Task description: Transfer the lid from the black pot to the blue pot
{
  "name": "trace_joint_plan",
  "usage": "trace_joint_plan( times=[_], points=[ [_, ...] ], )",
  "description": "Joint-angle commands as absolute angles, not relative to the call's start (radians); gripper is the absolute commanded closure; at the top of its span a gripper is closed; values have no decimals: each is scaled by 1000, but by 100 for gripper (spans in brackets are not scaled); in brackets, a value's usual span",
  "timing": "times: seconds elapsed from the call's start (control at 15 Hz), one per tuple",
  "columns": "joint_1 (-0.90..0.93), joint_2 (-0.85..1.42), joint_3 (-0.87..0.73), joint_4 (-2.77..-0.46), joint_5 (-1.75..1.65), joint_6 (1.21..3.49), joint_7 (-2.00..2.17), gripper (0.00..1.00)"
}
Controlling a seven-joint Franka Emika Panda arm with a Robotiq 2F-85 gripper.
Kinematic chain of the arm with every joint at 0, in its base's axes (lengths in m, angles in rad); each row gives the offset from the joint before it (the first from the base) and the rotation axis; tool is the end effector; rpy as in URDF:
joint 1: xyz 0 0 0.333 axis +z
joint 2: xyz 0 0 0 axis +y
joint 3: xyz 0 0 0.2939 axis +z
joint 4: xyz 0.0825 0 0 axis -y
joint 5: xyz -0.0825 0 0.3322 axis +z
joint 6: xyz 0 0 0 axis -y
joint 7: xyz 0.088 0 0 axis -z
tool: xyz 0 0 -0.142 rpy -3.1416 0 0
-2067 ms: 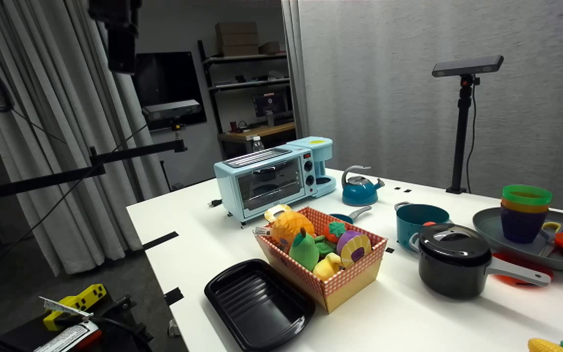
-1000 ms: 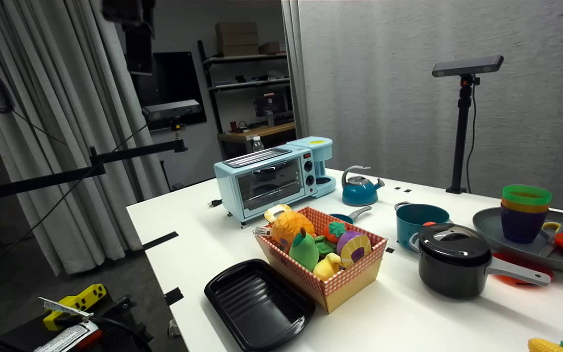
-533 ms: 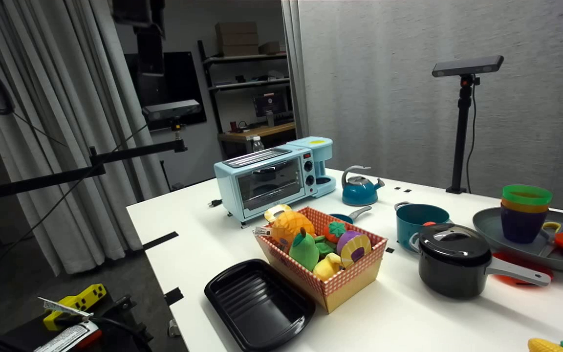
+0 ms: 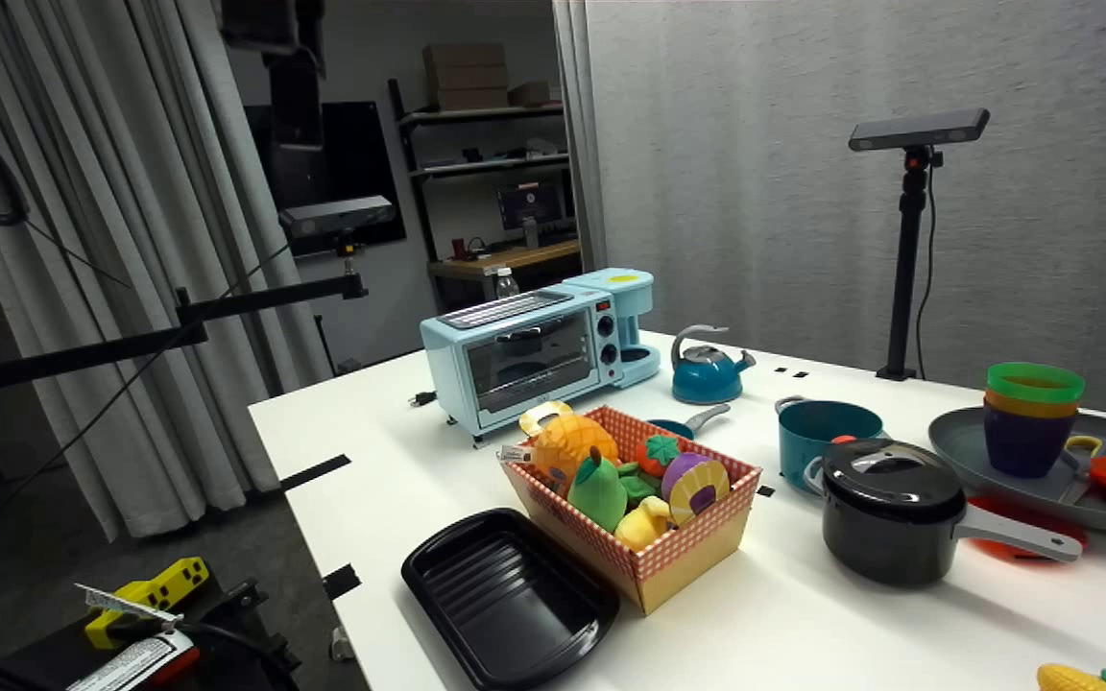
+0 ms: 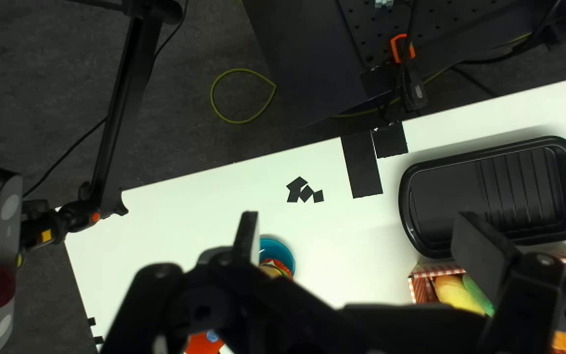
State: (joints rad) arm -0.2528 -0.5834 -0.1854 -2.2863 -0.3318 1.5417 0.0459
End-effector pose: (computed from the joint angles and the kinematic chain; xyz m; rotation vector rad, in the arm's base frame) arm 0.2621 -0.1842 0.5071 2.8634 -0.6207 -0.3020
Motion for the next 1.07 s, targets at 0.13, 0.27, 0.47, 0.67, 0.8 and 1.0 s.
trace_joint_plan(
  times=[0.13, 0.27, 0.47, 0.67, 0.8, 1.0],
  points=[
    [-245, -589, -195, -2293, -314, 1582, 67, 0],
    [-245, -589, -196, -2294, -302, 1587, 69, 0],
    [-246, -592, -198, -2298, -287, 1612, 78, 0],
    [-250, -592, -195, -2302, -271, 1632, 95, 0],
    [-256, -589, -188, -2300, -273, 1621, 114, 0],
    [-253, -580, -187, -2295, -288, 1605, 102, 0]
  ],
)
